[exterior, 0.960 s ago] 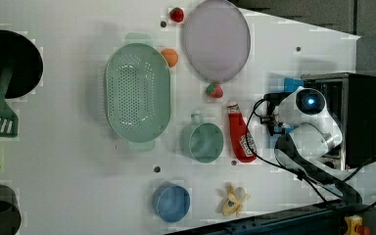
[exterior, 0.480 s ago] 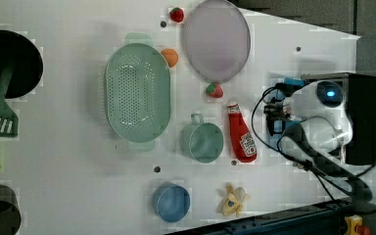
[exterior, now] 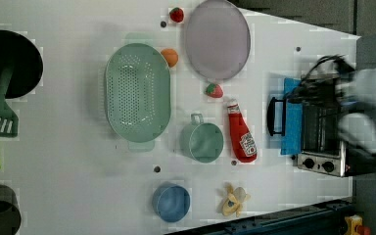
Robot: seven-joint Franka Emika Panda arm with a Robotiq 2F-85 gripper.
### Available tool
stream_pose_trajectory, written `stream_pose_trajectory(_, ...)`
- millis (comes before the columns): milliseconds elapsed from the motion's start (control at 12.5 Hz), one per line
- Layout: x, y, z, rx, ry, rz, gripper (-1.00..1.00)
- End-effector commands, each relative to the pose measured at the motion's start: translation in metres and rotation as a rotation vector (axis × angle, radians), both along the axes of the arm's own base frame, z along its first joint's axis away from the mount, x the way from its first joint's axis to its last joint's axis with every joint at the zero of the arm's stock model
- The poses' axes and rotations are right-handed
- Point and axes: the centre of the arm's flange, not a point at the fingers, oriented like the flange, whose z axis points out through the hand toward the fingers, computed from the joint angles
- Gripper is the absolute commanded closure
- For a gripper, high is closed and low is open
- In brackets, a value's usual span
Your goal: Flap open oven.
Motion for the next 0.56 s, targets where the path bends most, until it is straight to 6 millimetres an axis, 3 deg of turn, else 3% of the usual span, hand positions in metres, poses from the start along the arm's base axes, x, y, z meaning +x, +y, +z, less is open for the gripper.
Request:
stream_pose_trajectory(80, 0.003, 0.005, 0.104, 0.104, -0.038, -0.17, 0.65)
stream_pose_trajectory(320, -0.001, 0.007, 0.183, 0.111, -0.038, -0.284, 0.65)
stream_pose_trajectory(560, -0.008, 0.006, 0.224, 0.118, -0.045, -0.307, 0.65)
